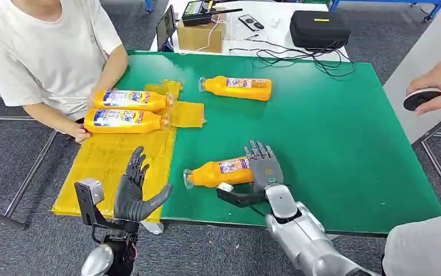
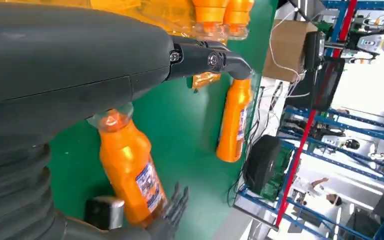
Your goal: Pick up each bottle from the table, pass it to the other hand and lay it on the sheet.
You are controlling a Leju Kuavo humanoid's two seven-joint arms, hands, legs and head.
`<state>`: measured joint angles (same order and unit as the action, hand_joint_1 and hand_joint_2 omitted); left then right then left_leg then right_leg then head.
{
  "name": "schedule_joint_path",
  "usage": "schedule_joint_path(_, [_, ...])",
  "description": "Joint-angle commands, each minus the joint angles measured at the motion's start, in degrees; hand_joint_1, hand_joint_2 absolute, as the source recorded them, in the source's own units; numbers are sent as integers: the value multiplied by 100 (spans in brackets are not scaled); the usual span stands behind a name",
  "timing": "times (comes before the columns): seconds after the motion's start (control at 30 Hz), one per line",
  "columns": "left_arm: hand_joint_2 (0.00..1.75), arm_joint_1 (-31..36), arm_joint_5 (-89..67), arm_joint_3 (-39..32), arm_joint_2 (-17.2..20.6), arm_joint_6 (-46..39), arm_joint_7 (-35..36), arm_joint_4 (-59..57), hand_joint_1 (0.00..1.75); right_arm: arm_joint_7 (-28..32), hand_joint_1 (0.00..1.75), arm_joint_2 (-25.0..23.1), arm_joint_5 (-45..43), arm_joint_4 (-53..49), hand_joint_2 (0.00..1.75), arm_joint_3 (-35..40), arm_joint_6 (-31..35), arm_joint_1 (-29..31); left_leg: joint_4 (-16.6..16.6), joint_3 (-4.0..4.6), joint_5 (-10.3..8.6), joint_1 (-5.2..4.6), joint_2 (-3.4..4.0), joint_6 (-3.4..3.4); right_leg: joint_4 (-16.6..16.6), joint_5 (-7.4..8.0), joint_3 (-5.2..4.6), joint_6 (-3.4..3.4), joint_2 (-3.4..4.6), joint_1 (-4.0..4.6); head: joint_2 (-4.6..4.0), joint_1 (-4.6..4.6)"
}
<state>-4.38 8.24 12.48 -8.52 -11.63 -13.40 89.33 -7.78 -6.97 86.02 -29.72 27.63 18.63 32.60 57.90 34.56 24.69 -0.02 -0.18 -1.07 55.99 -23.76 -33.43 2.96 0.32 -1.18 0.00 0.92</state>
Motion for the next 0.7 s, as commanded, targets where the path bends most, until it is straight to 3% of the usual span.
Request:
schedule_joint_path(0.03, [175, 51, -114, 225, 68, -74, -40, 293, 0, -252, 175, 63, -572, 861, 175, 165, -1239, 203, -2, -17, -2, 8, -17, 6, -5, -3, 25, -14, -20, 10, 0, -2])
schedule_joint_path(0.23, [175, 56, -197, 230, 101, -79, -36, 243, 0, -496, 175, 82, -711, 896, 175, 186, -1568, 178, -9, -65, 0, 10, -34, 10, -17, -15, 19, -22, -27, 11, 0, -2])
schedule_joint_path(0.5, [175, 12, -206, 249, 151, -47, 18, 222, 0, -210, 175, 244, -1002, 822, 175, 110, -1495, 69, -14, -84, 4, 11, -41, 9, -23, -13, 46, -19, -33, 13, 0, -2])
schedule_joint_path(0.57, [175, -28, -205, 272, 194, -17, 22, 264, 0, 410, 175, 228, -1463, 674, 175, -125, -1216, -27, -17, -84, 1, 11, -46, 9, -26, -11, 52, -21, -39, 13, 0, -2])
schedule_joint_path(0.63, [175, -36, -205, 282, 196, -20, 22, 262, 0, 443, 175, 251, -1506, 693, 175, -112, -1220, -18, -16, -86, 1, 11, -46, 9, -26, -13, 50, -21, -38, 13, 0, -2])
schedule_joint_path(0.7, [175, -29, -156, 320, 198, -53, -26, 231, 0, 1551, 175, 157, -2676, 338, 175, -778, -1010, -291, -15, -84, -1, 10, -46, 9, -25, -11, 47, -20, -37, 13, 0, -2])
